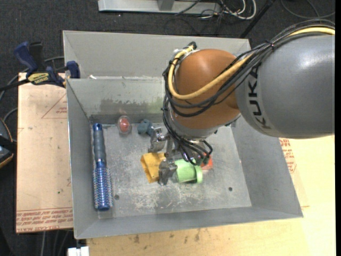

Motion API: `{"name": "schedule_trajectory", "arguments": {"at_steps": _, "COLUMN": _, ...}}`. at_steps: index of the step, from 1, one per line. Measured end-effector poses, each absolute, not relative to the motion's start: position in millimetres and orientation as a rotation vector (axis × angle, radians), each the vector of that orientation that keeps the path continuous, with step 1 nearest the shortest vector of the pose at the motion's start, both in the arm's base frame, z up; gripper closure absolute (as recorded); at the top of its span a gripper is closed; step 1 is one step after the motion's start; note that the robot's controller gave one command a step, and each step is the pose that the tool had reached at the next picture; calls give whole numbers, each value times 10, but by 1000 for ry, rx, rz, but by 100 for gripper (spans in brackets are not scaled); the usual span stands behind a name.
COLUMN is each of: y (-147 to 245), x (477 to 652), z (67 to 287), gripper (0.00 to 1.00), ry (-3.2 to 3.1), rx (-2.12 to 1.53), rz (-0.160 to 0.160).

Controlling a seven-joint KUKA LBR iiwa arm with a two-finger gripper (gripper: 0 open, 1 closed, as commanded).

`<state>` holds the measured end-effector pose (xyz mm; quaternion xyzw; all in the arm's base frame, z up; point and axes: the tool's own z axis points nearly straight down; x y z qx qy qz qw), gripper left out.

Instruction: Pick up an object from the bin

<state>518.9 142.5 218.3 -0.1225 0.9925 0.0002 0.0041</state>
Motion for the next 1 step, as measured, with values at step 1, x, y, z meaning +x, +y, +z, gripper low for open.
{"name": "schedule_trajectory", "arguments": {"at_steps": 1, "y": 1569, "x": 4951, "z": 2023, "gripper": 100, "ry": 3094, "rx": -543, "rz": 1}}
